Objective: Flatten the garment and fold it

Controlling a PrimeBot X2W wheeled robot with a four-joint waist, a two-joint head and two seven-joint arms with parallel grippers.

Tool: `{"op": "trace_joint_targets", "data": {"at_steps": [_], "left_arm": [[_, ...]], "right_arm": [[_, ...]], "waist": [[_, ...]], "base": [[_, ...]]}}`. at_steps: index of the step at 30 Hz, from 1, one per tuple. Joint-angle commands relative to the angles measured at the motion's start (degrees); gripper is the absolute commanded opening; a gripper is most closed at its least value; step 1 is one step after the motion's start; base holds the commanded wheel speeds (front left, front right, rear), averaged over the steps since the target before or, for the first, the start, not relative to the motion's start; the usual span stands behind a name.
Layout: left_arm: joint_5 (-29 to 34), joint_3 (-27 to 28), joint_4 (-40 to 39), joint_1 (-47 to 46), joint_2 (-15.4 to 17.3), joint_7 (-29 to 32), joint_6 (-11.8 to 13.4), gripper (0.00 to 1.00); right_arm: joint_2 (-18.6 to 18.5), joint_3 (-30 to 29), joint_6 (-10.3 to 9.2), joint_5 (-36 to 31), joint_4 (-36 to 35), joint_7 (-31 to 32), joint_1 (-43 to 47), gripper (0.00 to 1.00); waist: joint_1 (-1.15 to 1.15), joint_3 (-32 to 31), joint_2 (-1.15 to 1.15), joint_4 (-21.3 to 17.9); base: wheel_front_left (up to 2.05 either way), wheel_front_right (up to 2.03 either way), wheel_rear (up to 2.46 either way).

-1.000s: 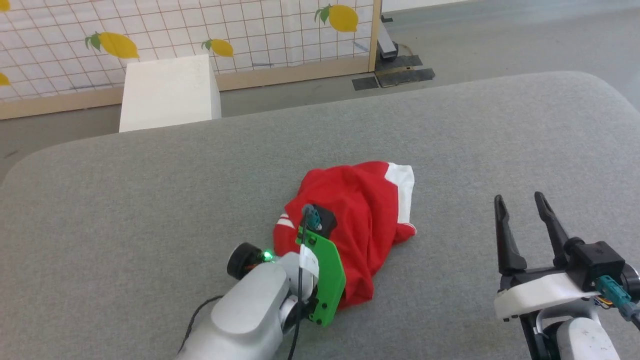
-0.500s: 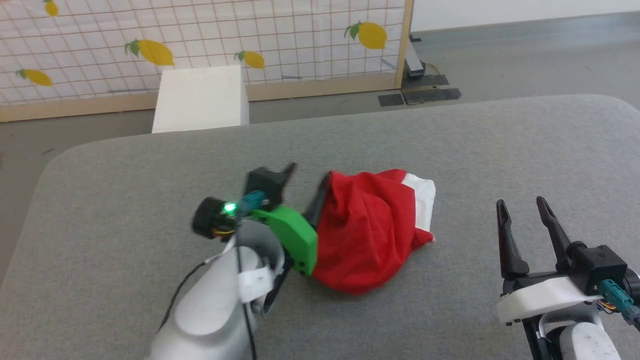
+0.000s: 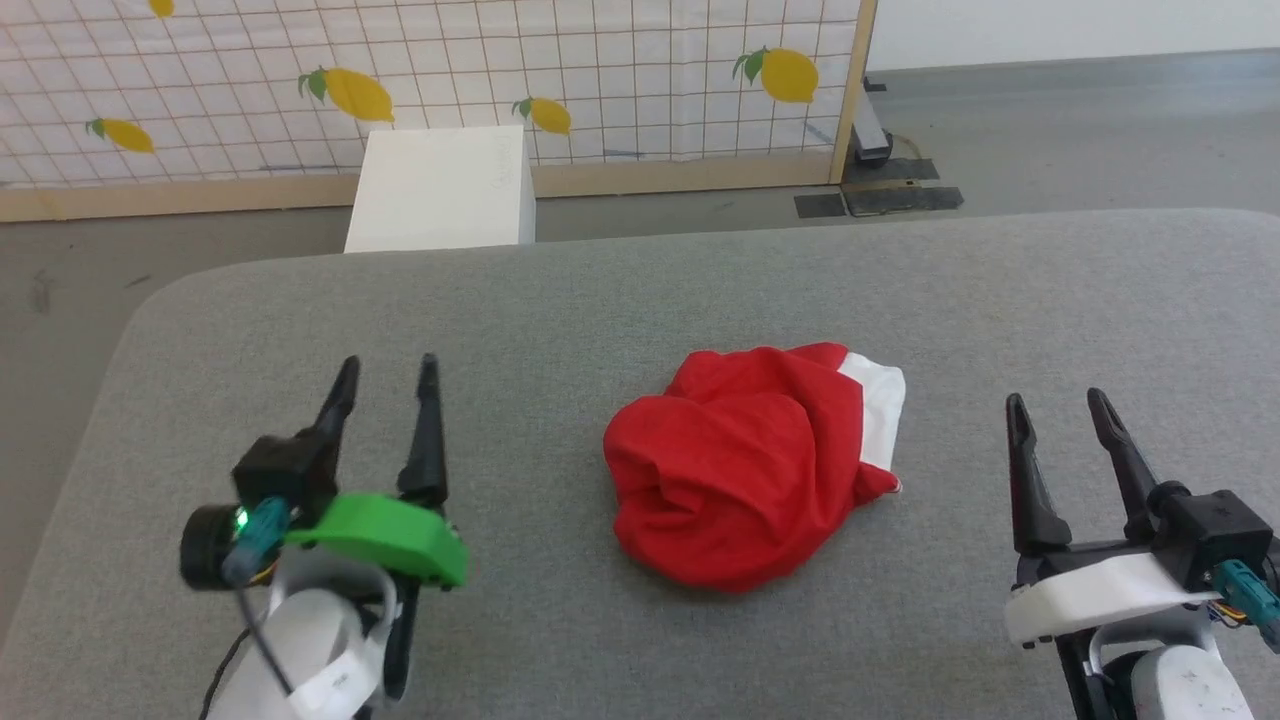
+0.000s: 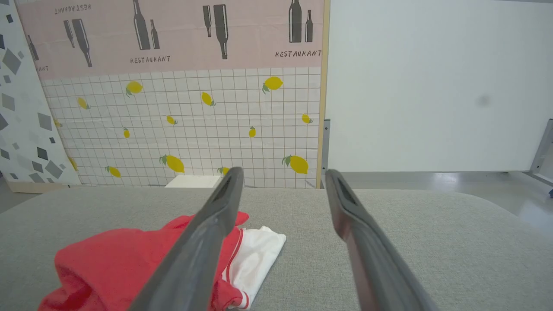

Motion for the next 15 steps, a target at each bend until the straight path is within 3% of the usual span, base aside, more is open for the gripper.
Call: {"op": "trace_joint_targets", "data": {"at_steps": [1,9,15], "left_arm": [[1.25,1.29,-1.05,2.26,-0.12,-0.24,-0.67,1.0],[6.02,8.7,-4.61,8.8,-4.83,-0.26,-5.82,1.0],[9.91,12.0,-6.83,8.97,-8.43,-0.26,-8.38,1.0]], "right_arm": [[0.0,-0.1,-0.09,-0.11,-0.32,0.32,0.91,1.0],[0.0,-1.22,-0.09,0.31,0.22,2.97,0.18,1.0],[0.0,-2.01,-0.09,1.56,7.78,15.11,-6.44,1.0]], "waist": [[0.0,0.29,0.0,0.32],[0.0,1.72,0.0,2.45],[0.0,4.21,0.0,4.2]], "base": [[0.0,0.0,0.0],[0.0,0.0,0.0],[0.0,0.0,0.0]]}}
